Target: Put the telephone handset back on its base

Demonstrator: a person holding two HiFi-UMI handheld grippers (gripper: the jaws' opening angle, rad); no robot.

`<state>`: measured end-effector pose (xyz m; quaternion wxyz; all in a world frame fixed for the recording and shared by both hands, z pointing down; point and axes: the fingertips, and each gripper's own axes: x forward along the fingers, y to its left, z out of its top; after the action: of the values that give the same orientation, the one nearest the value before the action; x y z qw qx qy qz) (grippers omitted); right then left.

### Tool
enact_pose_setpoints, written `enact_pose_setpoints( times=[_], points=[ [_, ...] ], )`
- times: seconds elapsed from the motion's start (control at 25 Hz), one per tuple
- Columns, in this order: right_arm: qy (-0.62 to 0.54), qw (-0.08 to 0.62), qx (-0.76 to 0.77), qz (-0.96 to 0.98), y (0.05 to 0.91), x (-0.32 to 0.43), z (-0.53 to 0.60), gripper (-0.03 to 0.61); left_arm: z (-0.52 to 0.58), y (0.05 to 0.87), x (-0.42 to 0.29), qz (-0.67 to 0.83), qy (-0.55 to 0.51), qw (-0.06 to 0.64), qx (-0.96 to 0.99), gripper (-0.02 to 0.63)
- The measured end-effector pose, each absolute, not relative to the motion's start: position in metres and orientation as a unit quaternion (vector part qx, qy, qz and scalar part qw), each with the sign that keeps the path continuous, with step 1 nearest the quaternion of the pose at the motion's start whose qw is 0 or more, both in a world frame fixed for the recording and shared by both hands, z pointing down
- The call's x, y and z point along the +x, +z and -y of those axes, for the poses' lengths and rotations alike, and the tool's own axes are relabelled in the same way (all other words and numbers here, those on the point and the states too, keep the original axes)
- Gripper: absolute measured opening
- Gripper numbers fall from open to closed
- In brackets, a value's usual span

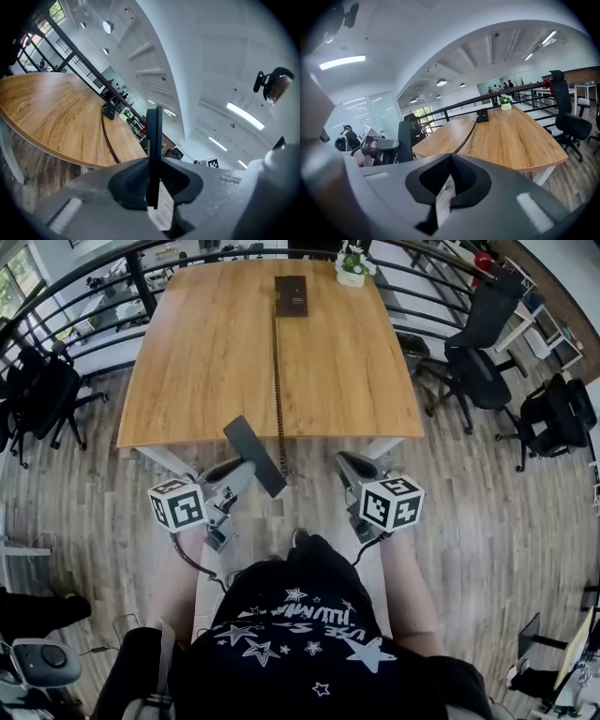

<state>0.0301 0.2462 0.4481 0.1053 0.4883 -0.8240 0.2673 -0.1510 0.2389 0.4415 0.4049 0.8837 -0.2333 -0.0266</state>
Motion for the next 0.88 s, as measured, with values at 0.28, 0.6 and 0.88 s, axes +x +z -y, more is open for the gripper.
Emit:
enact_pose_setpoints(
  times=[0.28, 0.6, 0.88],
  points=[
    [0.288, 0.098, 0.495, 0.814, 0.466, 0.03, -0.226, 0.0, -0.212, 0.452, -0.159, 0.239, -0.026, 0.412, 0.879, 0.075],
    [0.284, 0.078, 0.479, 0.827, 0.462, 0.051, -0.136, 0.0, -0.15, 0.451, -0.143, 0.261, -0.025, 0.407, 0.875, 0.075],
    [0.281, 0.064, 0.467, 0.836, 0.455, 0.074, -0.034, 0.0, -0.081, 0.443, -0.116, 0.251, -0.014, 0.392, 0.885, 0.075]
  ],
)
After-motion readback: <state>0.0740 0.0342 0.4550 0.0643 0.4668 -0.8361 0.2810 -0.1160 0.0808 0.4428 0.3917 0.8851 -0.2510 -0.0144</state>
